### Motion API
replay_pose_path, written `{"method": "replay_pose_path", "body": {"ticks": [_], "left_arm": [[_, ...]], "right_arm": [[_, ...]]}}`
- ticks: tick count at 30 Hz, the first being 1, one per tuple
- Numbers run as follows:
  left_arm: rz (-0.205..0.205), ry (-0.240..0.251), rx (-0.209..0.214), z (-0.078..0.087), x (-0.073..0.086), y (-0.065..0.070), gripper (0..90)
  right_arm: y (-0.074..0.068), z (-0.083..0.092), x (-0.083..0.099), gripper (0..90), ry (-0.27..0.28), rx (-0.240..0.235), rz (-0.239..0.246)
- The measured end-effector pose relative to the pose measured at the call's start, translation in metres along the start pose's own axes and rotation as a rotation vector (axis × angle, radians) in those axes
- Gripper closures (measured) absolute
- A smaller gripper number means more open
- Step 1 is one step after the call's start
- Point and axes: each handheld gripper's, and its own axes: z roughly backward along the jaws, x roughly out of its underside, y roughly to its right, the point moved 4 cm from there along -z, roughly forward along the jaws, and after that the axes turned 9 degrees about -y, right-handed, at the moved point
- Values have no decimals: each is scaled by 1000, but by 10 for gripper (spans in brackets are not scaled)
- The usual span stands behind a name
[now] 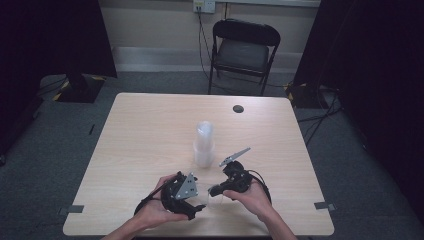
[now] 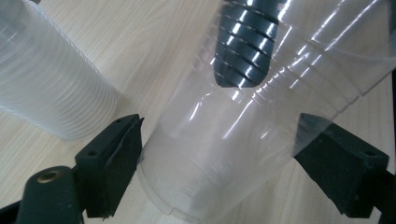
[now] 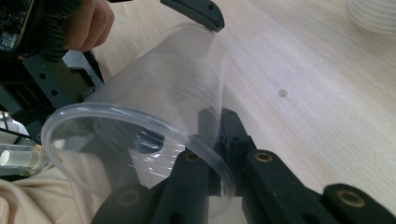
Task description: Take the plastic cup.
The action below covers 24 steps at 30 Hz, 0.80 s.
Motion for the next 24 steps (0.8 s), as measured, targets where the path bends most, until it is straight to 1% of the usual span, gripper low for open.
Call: {"method": "replay_pose_path", "body": {"ticks": [1, 2, 3, 4, 5, 6, 7, 8, 9, 11, 12, 13, 14, 15, 16, 17, 18, 19, 20, 21, 24], "left_arm": [[-12, -4, 2, 1, 0, 0, 157], [-12, -4, 2, 1, 0, 0, 164], [-44, 1, 7, 1, -1, 4, 182], [-83, -11, -3, 1, -2, 5, 190], [-86, -7, -2, 0, -3, 8, 202], [-86, -7, -2, 0, -3, 8, 203], [-73, 6, -12, 0, -5, 10, 188], [-76, 4, 0, 1, -5, 9, 192], [-67, 13, 14, 1, -6, 10, 199], [-58, 30, 16, 0, -6, 11, 209], [-73, 20, 18, 1, -7, 11, 215], [-81, 21, 18, 1, -8, 12, 227], [-99, 19, 16, 1, -8, 12, 232], [-97, 25, 14, 1, -10, 14, 241], [-87, 45, 18, -1, -11, 15, 244], [-103, 27, 25, -1, -11, 15, 243], [-101, 27, 25, -2, -12, 15, 242], [-88, 44, 19, -3, -12, 17, 239], [-92, 44, 21, -2, -13, 16, 239], [-94, 41, 16, -1, -13, 16, 241], [-81, 48, 8, -1, -13, 16, 236]], "right_arm": [[0, 0, 0, 891, -1, -2, -5], [0, -1, 1, 890, -3, -7, -5], [0, -2, 1, 889, -11, -14, -6], [0, -3, 0, 886, -7, -13, -8], [0, -4, 0, 884, -8, -10, -12], [0, -5, -1, 885, -6, -6, -12], [-1, -6, -1, 885, 1, -4, -16], [-1, -7, -1, 885, 4, -6, -16], [-2, -8, -2, 886, 4, -6, -17], [-3, -9, -3, 886, 23, -5, -32], [-3, -10, -3, 885, 26, -3, -35], [-2, -10, -4, 885, 33, -2, -44], [-2, -11, -4, 883, 33, -6, -53], [-2, -12, -4, 889, 32, -12, -57], [-3, -14, -4, 889, 34, -19, -63], [-4, -15, -5, 889, 38, -21, -65], [-5, -16, -6, 891, 39, -21, -63], [-7, -16, -6, 891, 34, -13, -63], [-8, -17, -7, 892, 38, -6, -61], [-8, -17, -7, 892, 40, -12, -65], [-8, -17, -7, 892, 52, -22, -84]]}}
